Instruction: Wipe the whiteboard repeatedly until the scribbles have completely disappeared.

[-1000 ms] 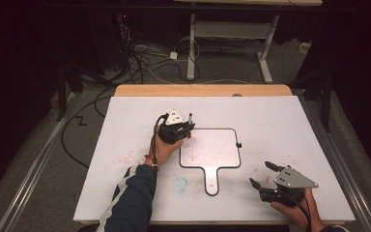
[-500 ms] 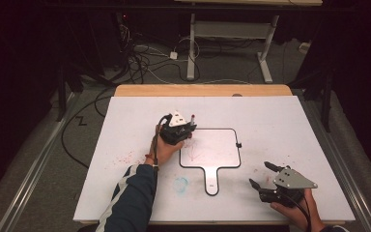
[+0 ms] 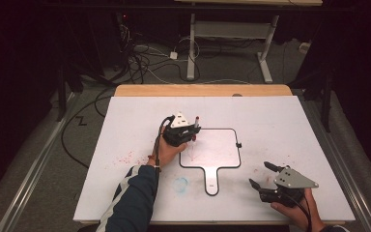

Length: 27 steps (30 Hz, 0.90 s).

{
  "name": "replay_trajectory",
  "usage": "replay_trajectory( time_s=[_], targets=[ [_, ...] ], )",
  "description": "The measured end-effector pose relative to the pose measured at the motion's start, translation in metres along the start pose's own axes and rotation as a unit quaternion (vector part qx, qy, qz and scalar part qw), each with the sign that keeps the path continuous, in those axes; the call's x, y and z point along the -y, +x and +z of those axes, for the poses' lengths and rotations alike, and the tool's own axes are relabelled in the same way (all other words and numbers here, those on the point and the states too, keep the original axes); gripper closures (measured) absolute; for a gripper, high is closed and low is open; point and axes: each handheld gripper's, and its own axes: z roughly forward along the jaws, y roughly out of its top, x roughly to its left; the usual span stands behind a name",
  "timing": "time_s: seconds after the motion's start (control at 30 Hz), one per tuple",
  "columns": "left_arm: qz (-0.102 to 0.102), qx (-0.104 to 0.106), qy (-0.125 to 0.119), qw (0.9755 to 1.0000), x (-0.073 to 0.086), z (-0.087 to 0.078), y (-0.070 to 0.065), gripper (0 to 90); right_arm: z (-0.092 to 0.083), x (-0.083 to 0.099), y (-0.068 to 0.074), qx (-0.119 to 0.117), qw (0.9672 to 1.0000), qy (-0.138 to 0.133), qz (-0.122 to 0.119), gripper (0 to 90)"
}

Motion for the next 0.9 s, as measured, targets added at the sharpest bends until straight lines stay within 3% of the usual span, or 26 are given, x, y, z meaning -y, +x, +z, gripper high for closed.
replay_trajectory(
  time_s=[0.1, 0.17, 0.23, 0.43, 0.47, 0.53, 0.6, 0.7, 0.73, 0.77, 0.83, 0.9],
  targets=[
    [-0.016, -0.032, -0.002, 0.9994, 0.003, -0.004, 0.013, 78.8, 0.000, 0.000, 0.001, 0.002, 1.0000, -0.001, -0.004, 25.4],
    [-0.034, -0.033, -0.008, 0.9989, 0.006, -0.006, 0.019, 78.8, 0.000, 0.000, 0.000, 0.002, 1.0000, -0.001, -0.004, 25.4],
    [-0.036, -0.028, -0.007, 0.9989, 0.006, -0.007, 0.017, 78.8, 0.000, 0.000, 0.000, 0.000, 1.0000, -0.001, -0.004, 25.4],
    [0.007, 0.021, -0.013, 0.9997, 0.004, -0.002, -0.019, 78.8, 0.000, 0.000, 0.000, -0.002, 1.0000, -0.001, -0.004, 25.4],
    [0.023, 0.025, -0.014, 0.9993, 0.003, -0.001, -0.023, 78.8, 0.000, -0.001, 0.001, -0.002, 1.0000, -0.001, -0.005, 25.4],
    [0.036, 0.018, -0.002, 0.9992, 0.002, -0.002, -0.031, 78.8, 0.000, -0.001, 0.001, -0.003, 1.0000, -0.001, -0.004, 25.4],
    [0.033, 0.016, 0.001, 0.9993, 0.003, -0.005, -0.027, 78.8, 0.000, -0.001, 0.002, -0.003, 1.0000, -0.001, -0.005, 25.4],
    [0.035, -0.011, -0.002, 0.9993, 0.007, -0.011, -0.016, 78.8, -0.001, -0.001, 0.003, -0.002, 1.0000, -0.002, -0.008, 25.4],
    [0.030, -0.032, 0.003, 0.9990, 0.009, -0.014, -0.010, 78.8, -0.001, -0.001, 0.003, -0.001, 1.0000, -0.003, -0.008, 25.4],
    [0.022, -0.039, 0.003, 0.9990, 0.010, -0.016, -0.003, 78.8, -0.001, -0.001, 0.002, 0.000, 1.0000, -0.003, -0.008, 25.4],
    [0.003, -0.050, -0.001, 0.9988, 0.014, -0.020, 0.007, 78.8, -0.001, -0.001, 0.002, 0.000, 1.0000, -0.003, -0.007, 25.4],
    [-0.014, -0.048, -0.006, 0.9987, 0.015, -0.021, 0.011, 78.8, -0.001, -0.001, 0.002, 0.000, 1.0000, -0.001, -0.008, 25.4]
  ],
)
